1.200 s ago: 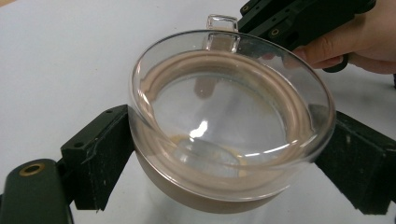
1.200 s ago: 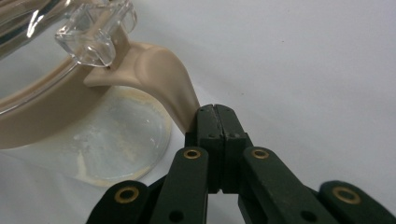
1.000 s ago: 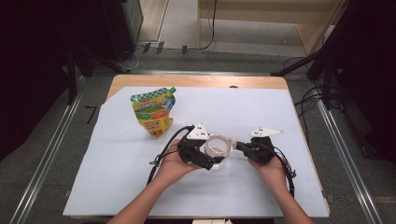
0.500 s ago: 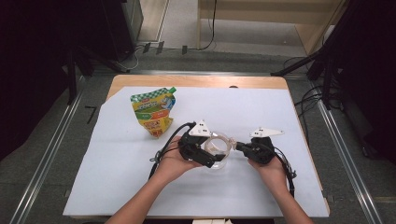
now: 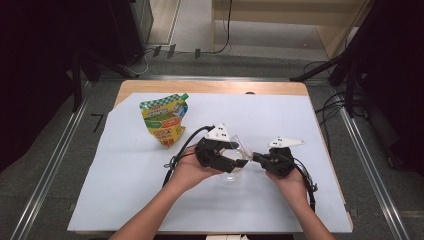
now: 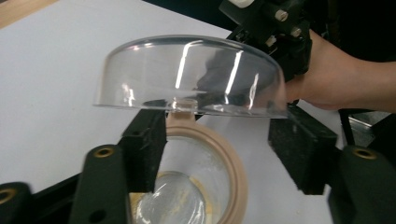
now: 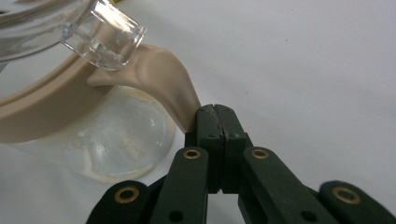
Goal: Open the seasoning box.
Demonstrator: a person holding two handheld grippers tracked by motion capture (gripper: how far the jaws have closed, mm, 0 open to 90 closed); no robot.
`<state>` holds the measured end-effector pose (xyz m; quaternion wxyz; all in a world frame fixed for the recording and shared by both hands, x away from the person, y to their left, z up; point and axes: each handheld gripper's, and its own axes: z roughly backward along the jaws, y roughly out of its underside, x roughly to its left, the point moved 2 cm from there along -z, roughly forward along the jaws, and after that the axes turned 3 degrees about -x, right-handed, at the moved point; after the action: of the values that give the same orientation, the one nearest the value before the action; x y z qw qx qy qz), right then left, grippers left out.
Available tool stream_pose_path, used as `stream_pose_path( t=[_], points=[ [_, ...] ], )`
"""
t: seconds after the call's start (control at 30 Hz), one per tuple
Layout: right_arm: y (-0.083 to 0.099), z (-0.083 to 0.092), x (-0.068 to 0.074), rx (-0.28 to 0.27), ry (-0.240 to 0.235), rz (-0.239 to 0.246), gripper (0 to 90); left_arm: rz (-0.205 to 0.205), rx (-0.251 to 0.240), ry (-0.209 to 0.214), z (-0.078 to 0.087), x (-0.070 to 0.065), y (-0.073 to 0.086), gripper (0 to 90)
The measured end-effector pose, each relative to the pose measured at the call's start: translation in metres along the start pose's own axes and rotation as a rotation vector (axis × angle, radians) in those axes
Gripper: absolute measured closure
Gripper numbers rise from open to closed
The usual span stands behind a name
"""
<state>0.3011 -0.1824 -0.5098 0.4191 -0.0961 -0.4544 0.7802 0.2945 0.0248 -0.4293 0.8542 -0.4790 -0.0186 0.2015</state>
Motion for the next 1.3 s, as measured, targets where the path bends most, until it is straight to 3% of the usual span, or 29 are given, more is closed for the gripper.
stream_pose_path(
  t=[0.23, 0.43, 0.63, 0.87, 1.17, 1.3],
  points=[
    [0.000, 0.001, 0.000, -0.003, -0.003, -0.002, 90.0, 0.020, 0.020, 0.054, -0.004, -0.007, -0.013, 63.4],
    [-0.001, 0.002, 0.000, -0.006, -0.007, -0.004, 90.0, -0.015, 0.053, 0.096, -0.009, -0.012, -0.023, 83.2],
    [-0.001, 0.002, 0.000, -0.009, -0.008, -0.007, 90.0, -0.018, 0.063, 0.094, -0.015, -0.011, -0.030, 81.3],
    [-0.001, 0.003, 0.000, -0.014, -0.006, 0.000, 88.9, 0.016, 0.071, 0.112, -0.017, -0.009, -0.029, 63.2],
    [0.000, 0.014, -0.002, -0.028, -0.007, -0.016, 80.1, 0.045, 0.077, 0.084, 0.004, -0.002, -0.022, 53.2],
    [0.002, 0.021, -0.001, -0.020, -0.007, -0.011, 74.1, 0.084, 0.054, 0.080, 0.017, 0.003, -0.014, 53.6]
  ],
)
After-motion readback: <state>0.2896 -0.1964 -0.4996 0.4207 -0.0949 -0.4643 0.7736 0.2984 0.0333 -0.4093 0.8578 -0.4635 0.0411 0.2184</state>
